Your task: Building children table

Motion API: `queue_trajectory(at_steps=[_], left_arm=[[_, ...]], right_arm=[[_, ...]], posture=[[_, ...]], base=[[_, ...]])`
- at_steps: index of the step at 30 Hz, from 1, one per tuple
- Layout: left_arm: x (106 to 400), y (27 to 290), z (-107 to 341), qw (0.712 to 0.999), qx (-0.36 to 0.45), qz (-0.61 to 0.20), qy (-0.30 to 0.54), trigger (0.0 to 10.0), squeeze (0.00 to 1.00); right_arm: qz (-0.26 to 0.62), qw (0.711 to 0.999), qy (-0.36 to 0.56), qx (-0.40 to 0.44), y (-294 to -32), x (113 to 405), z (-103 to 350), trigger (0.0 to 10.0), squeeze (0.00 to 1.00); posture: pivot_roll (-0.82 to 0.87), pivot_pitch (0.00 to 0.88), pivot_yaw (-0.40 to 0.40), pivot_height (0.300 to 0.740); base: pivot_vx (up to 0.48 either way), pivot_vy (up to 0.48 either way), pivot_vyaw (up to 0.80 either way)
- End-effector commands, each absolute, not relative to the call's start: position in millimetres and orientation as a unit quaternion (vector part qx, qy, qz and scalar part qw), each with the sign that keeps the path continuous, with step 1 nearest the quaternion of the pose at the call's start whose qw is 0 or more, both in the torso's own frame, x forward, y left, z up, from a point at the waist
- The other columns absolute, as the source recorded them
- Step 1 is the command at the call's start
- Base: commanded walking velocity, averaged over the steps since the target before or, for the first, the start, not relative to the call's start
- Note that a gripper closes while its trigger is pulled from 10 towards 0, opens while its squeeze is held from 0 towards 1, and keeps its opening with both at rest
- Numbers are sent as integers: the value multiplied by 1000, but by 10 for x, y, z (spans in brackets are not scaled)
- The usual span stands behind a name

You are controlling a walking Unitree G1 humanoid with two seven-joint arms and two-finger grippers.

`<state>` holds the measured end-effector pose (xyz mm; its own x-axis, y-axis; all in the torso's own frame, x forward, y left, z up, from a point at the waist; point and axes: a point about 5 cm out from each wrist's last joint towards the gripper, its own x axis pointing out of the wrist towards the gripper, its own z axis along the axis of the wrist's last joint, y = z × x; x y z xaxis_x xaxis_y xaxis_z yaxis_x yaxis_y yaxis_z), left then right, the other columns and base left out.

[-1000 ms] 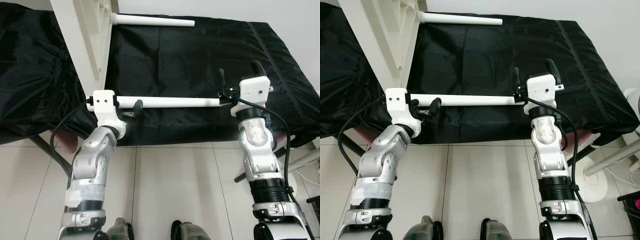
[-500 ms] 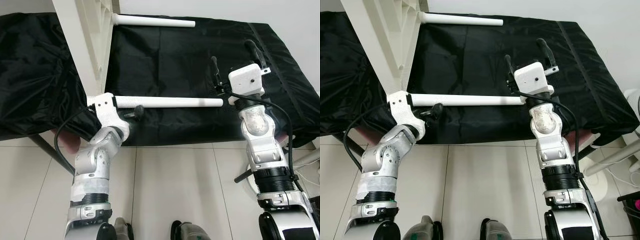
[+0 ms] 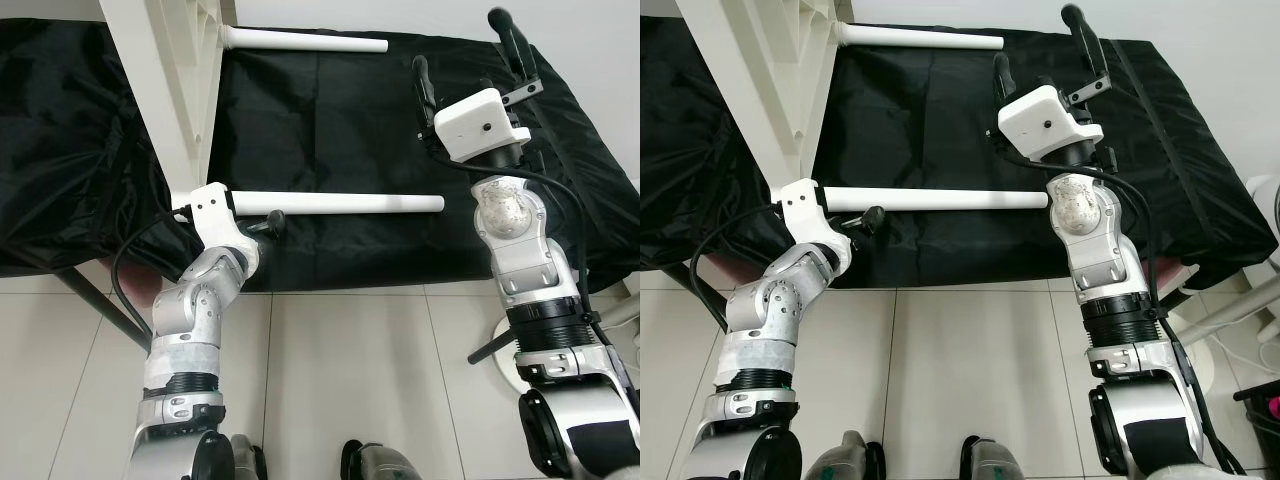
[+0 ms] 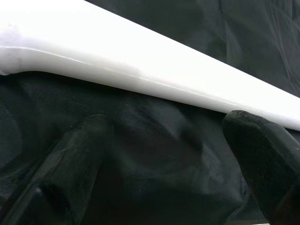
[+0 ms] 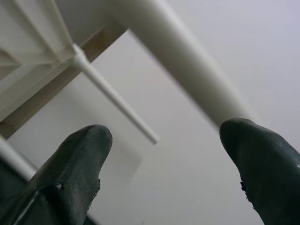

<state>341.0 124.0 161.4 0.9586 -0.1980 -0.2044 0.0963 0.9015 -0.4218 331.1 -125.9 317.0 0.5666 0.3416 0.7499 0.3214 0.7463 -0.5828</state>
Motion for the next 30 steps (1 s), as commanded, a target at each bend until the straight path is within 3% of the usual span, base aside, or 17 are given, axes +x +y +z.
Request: queue_trajectory(at_steps=[1, 6, 13, 30], left_arm=[[3400, 1229, 1613, 968, -202, -79, 127, 10000, 0], [3407, 1217, 1635, 972, -184, -80, 121, 10000, 0], [3400, 1215, 1628, 972, -185, -76, 120, 10000, 0], [3395, 1181, 1666, 973, -187, -78, 115, 10000, 0]], right_arm=[[10, 794, -490, -360, -1178, 3285, 3247, 10000, 0], [35, 759, -528, -379, -953, 3323, 3521, 10000, 0], [51, 739, -535, -406, -781, 3393, 3705, 10000, 0], [18, 726, -478, -495, -678, 3625, 4011, 10000, 0]], posture=[[4, 130, -4, 740], [-1, 137, -10, 740], [-6, 139, -22, 740], [-14, 147, -26, 740]], base=[[0, 0, 0], [0, 0, 0], [0, 0, 0], [0, 0, 0]])
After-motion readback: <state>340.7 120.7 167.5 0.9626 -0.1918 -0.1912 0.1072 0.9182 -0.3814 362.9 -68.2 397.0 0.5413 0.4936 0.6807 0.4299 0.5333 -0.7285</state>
